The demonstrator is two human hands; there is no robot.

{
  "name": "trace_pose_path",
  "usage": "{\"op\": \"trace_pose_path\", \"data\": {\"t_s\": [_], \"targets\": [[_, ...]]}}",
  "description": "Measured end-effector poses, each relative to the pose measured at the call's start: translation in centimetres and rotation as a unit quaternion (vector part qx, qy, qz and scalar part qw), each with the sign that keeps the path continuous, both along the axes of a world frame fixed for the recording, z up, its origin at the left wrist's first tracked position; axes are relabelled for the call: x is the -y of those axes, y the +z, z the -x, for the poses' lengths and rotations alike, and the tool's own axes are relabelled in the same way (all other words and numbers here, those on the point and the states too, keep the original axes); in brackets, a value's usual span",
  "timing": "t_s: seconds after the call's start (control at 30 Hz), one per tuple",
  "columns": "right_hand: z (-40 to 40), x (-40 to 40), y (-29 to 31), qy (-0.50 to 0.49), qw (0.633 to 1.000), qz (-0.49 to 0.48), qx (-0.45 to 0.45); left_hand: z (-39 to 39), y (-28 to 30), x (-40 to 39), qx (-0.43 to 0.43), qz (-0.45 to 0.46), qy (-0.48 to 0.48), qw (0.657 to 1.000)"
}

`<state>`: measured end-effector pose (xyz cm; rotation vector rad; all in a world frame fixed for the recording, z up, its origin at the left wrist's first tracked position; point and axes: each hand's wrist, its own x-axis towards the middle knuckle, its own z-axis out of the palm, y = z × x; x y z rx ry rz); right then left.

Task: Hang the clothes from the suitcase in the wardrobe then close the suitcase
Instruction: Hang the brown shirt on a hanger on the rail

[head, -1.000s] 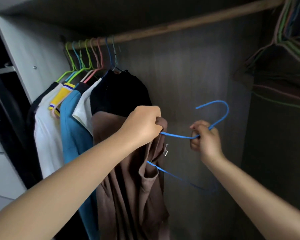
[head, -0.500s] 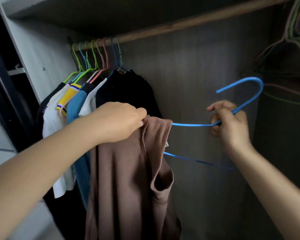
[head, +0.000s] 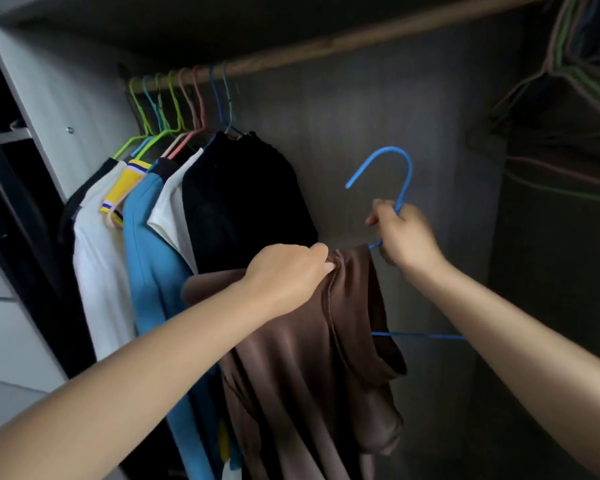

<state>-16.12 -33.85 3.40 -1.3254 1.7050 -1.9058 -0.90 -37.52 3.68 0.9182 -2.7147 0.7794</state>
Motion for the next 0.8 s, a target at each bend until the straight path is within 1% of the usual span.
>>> {"op": "trace_pose_path", "data": {"t_s": [0.1,0.2,0.4,0.6,0.63,0.7,0.73,0.8], "targets": [[-0.2,-0.3,0.8,-0.013,0.999,0.002,-0.039,1.0,-0.3,-0.1,-0.038,-0.014,0.016,0.999],[0.0,-0.5,1.0,-0.025,0.998,0.007,-0.059,1.7,-0.2,-0.3,-0.048,-0.005,0.019,0.999],[0.5,-0.4,0.0,-0.008,0.999,0.016,-0.026,3.2,-0.6,-1.3,-0.060,-0.013,0.015,0.998],[0.9,-0.6,-1.0,-0.006,1.000,-0.005,-0.011,4.6,-1.1,-1.8,-0.056,-0.020,0.005,0.998],[1.0,-0.7,-1.0,-0.002,1.000,-0.011,-0.020,4.5,-1.2,-1.8,-0.059,-0.031,0.004,0.998],[1.3,-0.8,-1.3,-0.003,0.997,-0.009,-0.072,4.0,-1.0,-1.3,-0.082,-0.059,0.016,0.995],[1.3,-1.0,-1.9,-0.019,0.994,0.014,-0.107,3.5,-0.8,-0.8,-0.102,-0.068,0.028,0.992],[1.1,-1.8,-3.6,-0.046,0.976,0.114,-0.181,2.3,-0.2,0.3,-0.154,-0.071,0.061,0.984]]}}
